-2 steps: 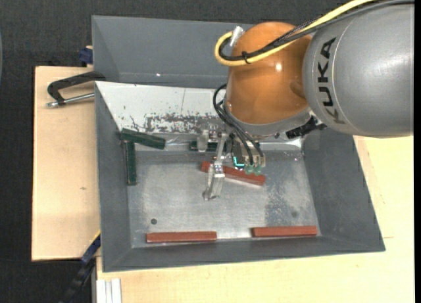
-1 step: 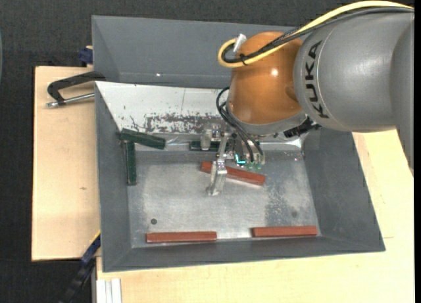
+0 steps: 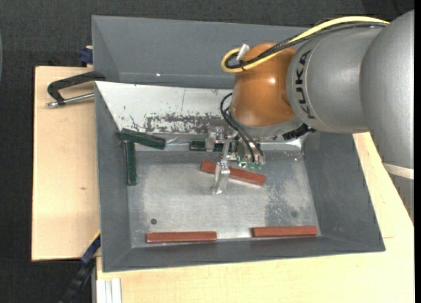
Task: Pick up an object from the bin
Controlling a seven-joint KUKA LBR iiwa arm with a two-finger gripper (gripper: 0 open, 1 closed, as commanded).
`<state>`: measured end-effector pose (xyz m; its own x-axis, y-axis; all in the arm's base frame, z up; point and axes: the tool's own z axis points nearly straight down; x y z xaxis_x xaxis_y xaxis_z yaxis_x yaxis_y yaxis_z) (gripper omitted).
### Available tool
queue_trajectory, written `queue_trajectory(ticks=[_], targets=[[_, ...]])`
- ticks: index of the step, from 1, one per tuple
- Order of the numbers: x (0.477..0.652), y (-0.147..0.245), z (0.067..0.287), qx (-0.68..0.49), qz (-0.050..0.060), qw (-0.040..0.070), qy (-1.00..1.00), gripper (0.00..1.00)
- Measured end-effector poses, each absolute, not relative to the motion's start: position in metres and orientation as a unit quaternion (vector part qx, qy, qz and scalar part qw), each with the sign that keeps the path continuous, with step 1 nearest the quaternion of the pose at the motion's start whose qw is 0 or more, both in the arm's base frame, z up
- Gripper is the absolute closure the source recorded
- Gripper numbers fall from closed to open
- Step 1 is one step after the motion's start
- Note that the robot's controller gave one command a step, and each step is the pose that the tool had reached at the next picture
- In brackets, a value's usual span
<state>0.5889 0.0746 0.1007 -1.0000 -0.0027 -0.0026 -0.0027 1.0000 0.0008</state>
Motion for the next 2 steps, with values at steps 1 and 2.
queue_trajectory(ticks=[1, 2], targets=[[0.5843, 0.0543, 0.0710, -0.052, 0.001, 0.000, 0.999, 1.00], [0.5843, 0.0543, 0.0710, -0.052, 0.001, 0.000, 0.999, 1.00]])
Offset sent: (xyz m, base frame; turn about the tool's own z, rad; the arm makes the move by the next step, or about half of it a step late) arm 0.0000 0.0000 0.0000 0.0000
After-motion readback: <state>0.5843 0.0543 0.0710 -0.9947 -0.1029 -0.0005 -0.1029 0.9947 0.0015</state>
